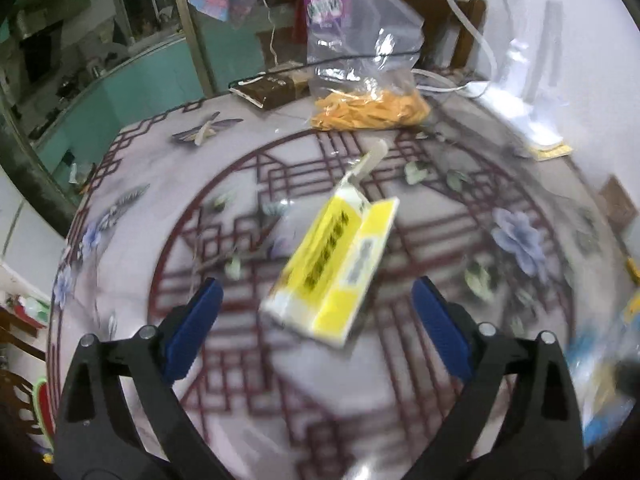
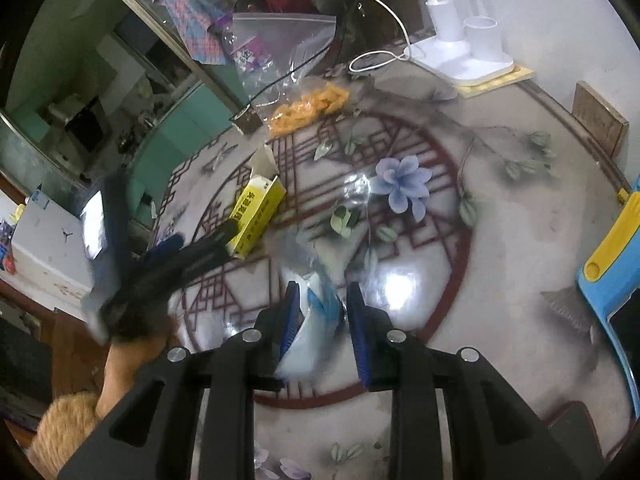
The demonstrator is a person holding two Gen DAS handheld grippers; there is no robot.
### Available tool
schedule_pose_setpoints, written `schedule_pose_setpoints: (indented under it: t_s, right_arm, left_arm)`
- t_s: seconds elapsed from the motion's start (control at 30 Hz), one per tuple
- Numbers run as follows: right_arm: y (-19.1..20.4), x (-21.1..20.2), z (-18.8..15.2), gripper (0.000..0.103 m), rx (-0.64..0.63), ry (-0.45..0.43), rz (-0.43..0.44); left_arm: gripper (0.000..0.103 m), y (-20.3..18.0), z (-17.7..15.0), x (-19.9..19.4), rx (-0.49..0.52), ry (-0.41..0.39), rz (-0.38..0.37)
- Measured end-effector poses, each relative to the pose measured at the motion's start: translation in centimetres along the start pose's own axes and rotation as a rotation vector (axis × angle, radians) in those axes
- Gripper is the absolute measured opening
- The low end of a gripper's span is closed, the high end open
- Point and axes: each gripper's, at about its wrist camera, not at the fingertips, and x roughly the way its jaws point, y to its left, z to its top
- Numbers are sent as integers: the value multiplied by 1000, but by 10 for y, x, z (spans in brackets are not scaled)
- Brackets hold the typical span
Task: Collect trash
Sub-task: 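Grasp the blue-white snack bag with the right tool while the left tool grasps the yellow carton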
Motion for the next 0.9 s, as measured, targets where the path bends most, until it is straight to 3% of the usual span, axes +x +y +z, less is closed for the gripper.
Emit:
schedule_pose_setpoints:
  t_s: [0.2, 0.23, 0.27, 0.3, 0.33, 0.4, 0.43, 0.47, 0.57, 0.83, 0.9]
  right_arm:
    - [-9, 4, 4, 27, -11, 17, -17]
    - [-12, 4, 4, 33, 3, 22, -22]
    - [-15, 5, 4, 49, 15, 23, -27]
    - [-19, 4, 4, 59, 28, 21, -29]
    - [-23, 5, 5, 60, 43, 18, -35]
    - [-27, 7, 5, 63, 55, 22, -45]
    - [-30, 12, 5, 66, 64, 35, -56]
    - [-32, 19, 4, 68, 74, 52, -67]
    - [-32, 38, 2, 68, 71, 93, -103]
    - [-12, 77, -9, 67, -50, 125, -206]
    - [-12, 86, -12, 61, -59, 140, -216]
  left_arm:
    - [94, -16, 14, 46, 47, 118, 73]
    - [94, -16, 13, 52, 51, 134, 78]
    - [94, -14, 11, 54, 52, 143, 81]
    - [94, -12, 9, 58, 53, 154, 83]
    - [91, -10, 8, 61, 50, 161, 87]
    - [78, -3, 3, 63, 11, 158, 65]
    - [64, -1, 3, 63, -12, 158, 52]
    - [57, 3, 1, 61, -44, 163, 27]
    - [44, 1, -3, 54, -20, 167, 43]
    - [42, 3, -41, -12, 27, 8, -5]
    - [42, 7, -60, -33, 42, -18, -24]
